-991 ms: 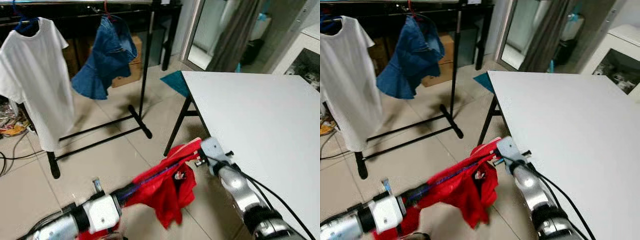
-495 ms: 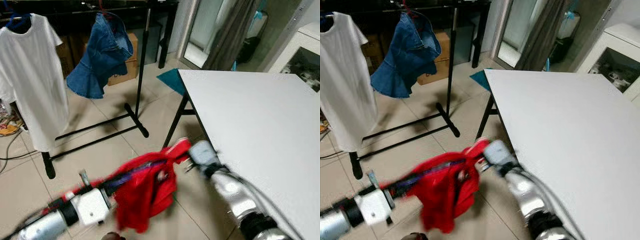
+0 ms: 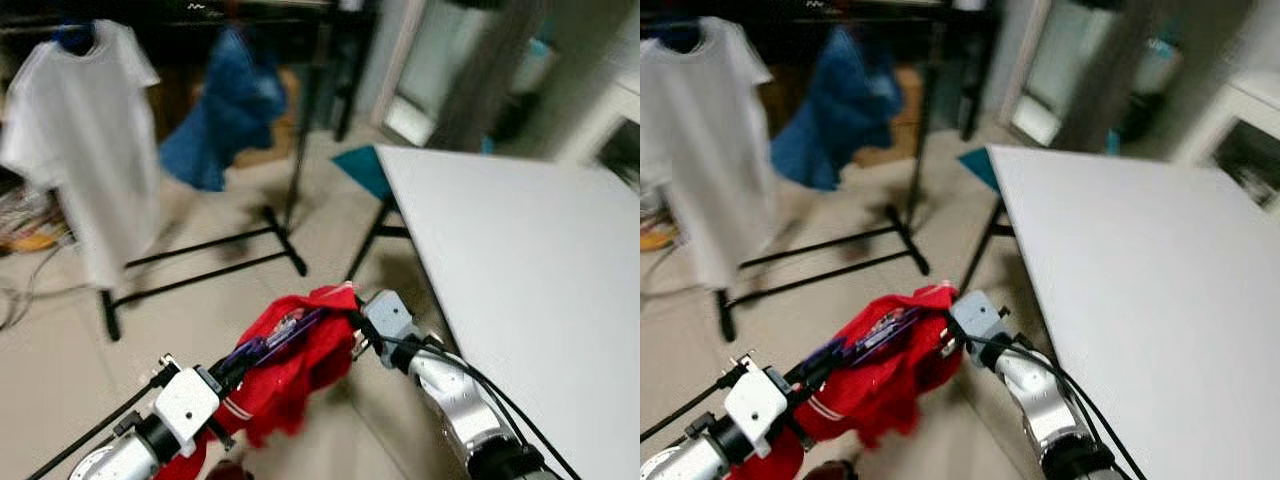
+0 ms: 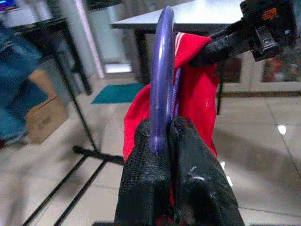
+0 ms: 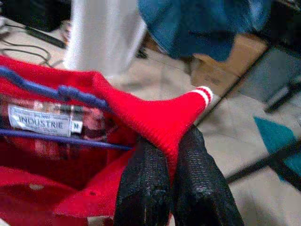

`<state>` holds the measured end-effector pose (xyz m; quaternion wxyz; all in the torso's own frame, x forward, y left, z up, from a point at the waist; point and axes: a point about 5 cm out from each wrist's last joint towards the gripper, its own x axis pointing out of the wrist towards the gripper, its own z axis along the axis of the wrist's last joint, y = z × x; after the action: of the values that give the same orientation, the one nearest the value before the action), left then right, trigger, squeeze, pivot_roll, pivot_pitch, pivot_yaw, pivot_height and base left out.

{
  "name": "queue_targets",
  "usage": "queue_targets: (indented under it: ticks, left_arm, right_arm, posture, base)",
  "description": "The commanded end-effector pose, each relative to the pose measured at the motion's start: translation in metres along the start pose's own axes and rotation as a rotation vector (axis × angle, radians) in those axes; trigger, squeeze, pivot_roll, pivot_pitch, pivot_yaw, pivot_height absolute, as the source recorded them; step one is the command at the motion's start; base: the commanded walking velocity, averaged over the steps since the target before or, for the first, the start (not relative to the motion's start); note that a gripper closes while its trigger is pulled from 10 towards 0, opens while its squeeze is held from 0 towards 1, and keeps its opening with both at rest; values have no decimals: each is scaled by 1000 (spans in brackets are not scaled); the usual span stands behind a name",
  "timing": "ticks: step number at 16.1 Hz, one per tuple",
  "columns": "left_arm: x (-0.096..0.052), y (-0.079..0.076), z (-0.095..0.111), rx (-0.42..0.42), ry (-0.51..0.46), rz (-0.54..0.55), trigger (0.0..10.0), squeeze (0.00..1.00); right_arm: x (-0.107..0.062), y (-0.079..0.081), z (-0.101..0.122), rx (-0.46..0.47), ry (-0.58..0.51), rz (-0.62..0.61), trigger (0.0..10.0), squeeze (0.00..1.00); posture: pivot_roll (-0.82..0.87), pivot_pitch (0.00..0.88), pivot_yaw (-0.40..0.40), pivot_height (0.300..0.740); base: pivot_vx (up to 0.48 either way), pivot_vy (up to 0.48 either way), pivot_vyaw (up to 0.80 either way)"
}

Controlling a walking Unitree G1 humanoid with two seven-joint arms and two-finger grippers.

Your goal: Hang hanger

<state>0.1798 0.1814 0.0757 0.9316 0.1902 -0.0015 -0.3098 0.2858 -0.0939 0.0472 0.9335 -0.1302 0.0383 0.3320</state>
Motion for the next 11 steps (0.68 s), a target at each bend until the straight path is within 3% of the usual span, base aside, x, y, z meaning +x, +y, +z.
queue_targets:
  ticks: [1,11]
  left_arm:
    - [4,-4,3,-11,-19,2,10000,0]
    - [12,-11,2,-22,-35,-7,10000,0]
  right_arm:
    - [-2,-7,3,-9,-5,-17,10000,0]
    - [0,-2,2,-18,3,-7,10000,0]
  posture:
    - [298,102,-155,740]
    - [298,112,-150,740]
  base:
    - [0,0,800]
    - [0,0,800]
